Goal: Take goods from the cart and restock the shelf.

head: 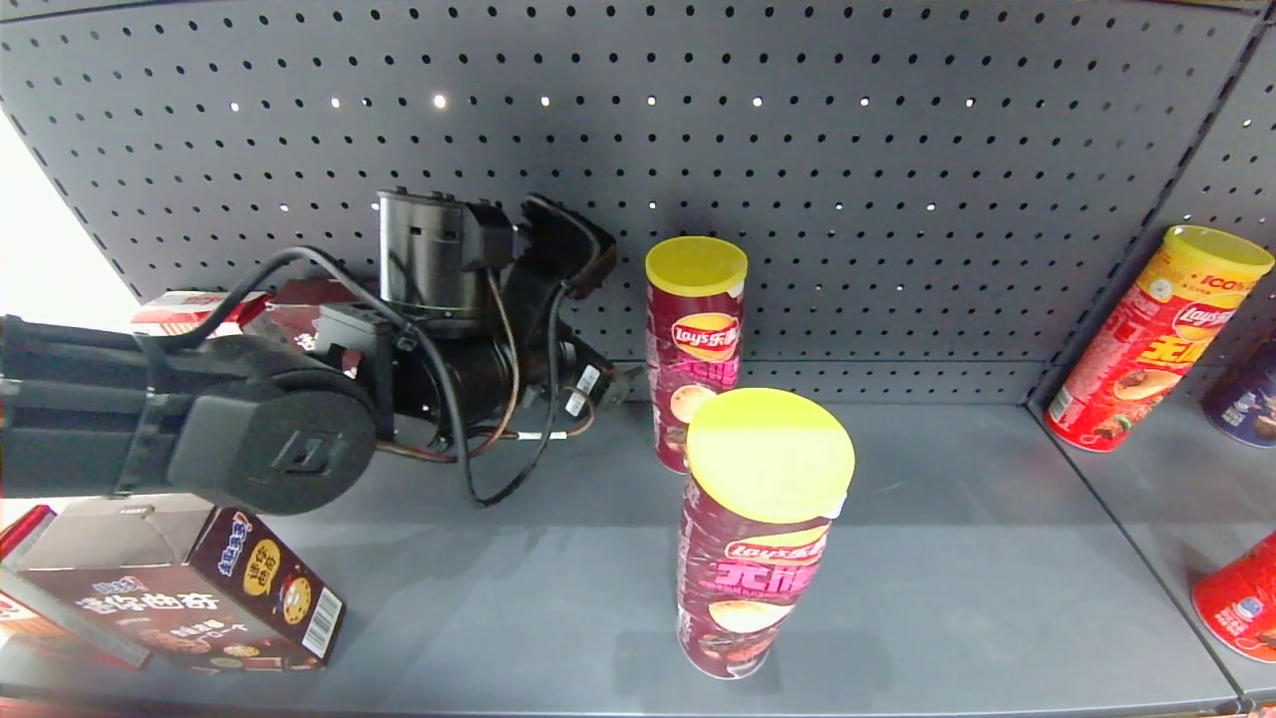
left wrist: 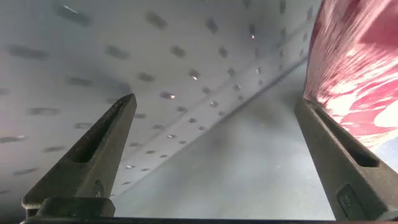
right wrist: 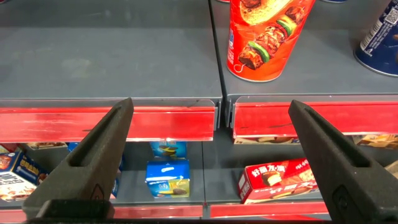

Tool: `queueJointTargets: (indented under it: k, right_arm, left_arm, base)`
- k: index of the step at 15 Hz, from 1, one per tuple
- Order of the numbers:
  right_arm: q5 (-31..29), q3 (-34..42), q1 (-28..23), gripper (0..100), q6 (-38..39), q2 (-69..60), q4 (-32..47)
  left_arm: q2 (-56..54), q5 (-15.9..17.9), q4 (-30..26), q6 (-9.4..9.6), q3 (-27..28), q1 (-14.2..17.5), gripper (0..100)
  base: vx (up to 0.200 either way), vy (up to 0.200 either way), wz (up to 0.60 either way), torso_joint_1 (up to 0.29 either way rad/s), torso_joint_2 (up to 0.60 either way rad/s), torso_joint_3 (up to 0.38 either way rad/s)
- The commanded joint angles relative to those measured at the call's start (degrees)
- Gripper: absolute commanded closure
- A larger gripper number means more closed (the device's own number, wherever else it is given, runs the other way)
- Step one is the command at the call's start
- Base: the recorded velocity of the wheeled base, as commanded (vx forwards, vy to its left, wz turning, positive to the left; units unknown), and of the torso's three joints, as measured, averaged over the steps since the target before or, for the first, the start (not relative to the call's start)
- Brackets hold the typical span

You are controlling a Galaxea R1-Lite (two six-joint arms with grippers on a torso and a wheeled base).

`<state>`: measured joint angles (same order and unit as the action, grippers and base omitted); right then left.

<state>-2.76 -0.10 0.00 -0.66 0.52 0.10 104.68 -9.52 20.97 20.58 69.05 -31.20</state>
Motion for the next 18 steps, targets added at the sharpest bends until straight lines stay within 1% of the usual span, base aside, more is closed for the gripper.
queueJointTargets:
  k: [1, 2, 3, 4, 5, 6, 7, 8, 9, 10, 11, 12, 13, 14, 15, 16, 17, 18]
  right_arm:
    - [-0.1, 0.0, 0.0, 0, 0.0, 0.1, 0.0]
    - [0.0, 0.0, 0.0, 0, 0.0, 0.1, 0.0]
    - [0.0, 0.0, 0.0, 0, 0.0, 0.1, 0.0]
    - [0.0, 0.0, 0.0, 0, -0.1, 0.1, 0.0]
    - [-0.1, 0.0, 0.0, 0, 0.0, 0.1, 0.0]
    - [0.0, 0.0, 0.0, 0, 0.0, 0.1, 0.0]
    - [0.0, 0.0, 0.0, 0, 0.0, 0.1, 0.0]
    - [0.0, 0.0, 0.0, 0, 0.0, 0.1, 0.0]
    - [-0.1, 0.0, 0.0, 0, 0.0, 0.1, 0.0]
    - [-0.1, 0.0, 0.0, 0, 0.0, 0.1, 0.0]
    - [0.0, 0.0, 0.0, 0, 0.0, 0.1, 0.0]
    - [0.0, 0.0, 0.0, 0, 0.0, 0.1, 0.0]
    - [-0.1, 0.0, 0.0, 0, -0.1, 0.1, 0.0]
    - [-0.1, 0.0, 0.0, 0, 0.0, 0.1, 0.0]
    - [-0.1, 0.0, 0.0, 0, 0.0, 0.1, 0.0]
    - [0.0, 0.0, 0.0, 0, 0.0, 0.1, 0.0]
    - [-0.1, 0.0, 0.0, 0, 0.0, 0.1, 0.0]
    - [0.0, 0.0, 0.0, 0, 0.0, 0.1, 0.0]
  left_arm:
    - [-6.3, 0.0, 0.2, -0.98, -0.5, -0.2, 0]
    - [-8.4, -0.1, 0.4, -3.09, -0.8, -1.1, 0]
    - [-10.8, -0.9, 0.5, -5.9, -1.3, -3.3, 0]
    - [-13.5, -3.0, 0.5, -8.19, -2.9, -4.6, 0]
    - [-16.0, -3.0, 0.7, -9.15, -5.1, -5.5, 0]
    - [-20.7, -3.0, 2.1, -9.5, -9.5, -6.7, 0]
    - [-25.1, -3.0, 4.4, -8.98, -13.5, -7.8, 0]
    - [-28.7, -3.0, 6.1, -8.98, -16.8, -9.0, 0]
    - [-34.4, -2.8, 5.0, -9.24, -20.8, -8.4, 0]
    - [-34.4, -2.8, 5.0, -9.24, -20.8, -8.4, 0]
    - [-56.3, -2.9, -12.4, -8.89, -24.6, -6.7, 0]
    - [-63.4, -3.0, -18.2, -8.98, -24.4, -6.8, 0]
    - [-67.8, -3.0, -19.9, -8.98, -24.3, -6.7, 0]
    - [-71.2, -3.0, -19.8, -8.89, -24.4, -6.3, 0]
    - [-74.9, -2.8, -20.8, -8.8, -24.6, -3.3, 0]
    - [-76.7, -2.8, -21.1, -8.89, -24.7, -2.0, 0]
    - [-82.0, -2.8, -23.3, -9.33, -25.6, 0.8, 0]
    - [-85.1, -2.8, -24.5, -9.68, -27.3, 3.5, 0]
  base:
    - [0.0, 0.0, 0.0, 0.0, 0.0, 0.0]
    - [0.0, 0.0, 0.0, 0.0, 0.0, 0.0]
    - [0.0, 0.0, 0.0, 0.0, 0.0, 0.0]
    - [0.0, 0.0, 0.0, 0.0, 0.0, 0.0]
    - [0.0, 0.0, 0.0, 0.0, 0.0, 0.0]
    - [0.0, 0.0, 0.0, 0.0, 0.0, 0.0]
    - [0.0, 0.0, 0.0, 0.0, 0.0, 0.0]
    - [0.0, 0.0, 0.0, 0.0, 0.0, 0.0]
    - [0.0, 0.0, 0.0, 0.0, 0.0, 0.0]
    - [0.0, 0.0, 0.0, 0.0, 0.0, 0.0]
    - [0.0, 0.0, 0.0, 0.0, 0.0, 0.0]
    - [0.0, 0.0, 0.0, 0.0, 0.0, 0.0]
    - [0.0, 0.0, 0.0, 0.0, 0.0, 0.0]
    - [0.0, 0.0, 0.0, 0.0, 0.0, 0.0]
    - [0.0, 0.0, 0.0, 0.0, 0.0, 0.0]
    - [0.0, 0.0, 0.0, 0.0, 0.0, 0.0]
    - [0.0, 0.0, 0.0, 0.0, 0.0, 0.0]
    - [0.0, 0.0, 0.0, 0.0, 0.0, 0.0]
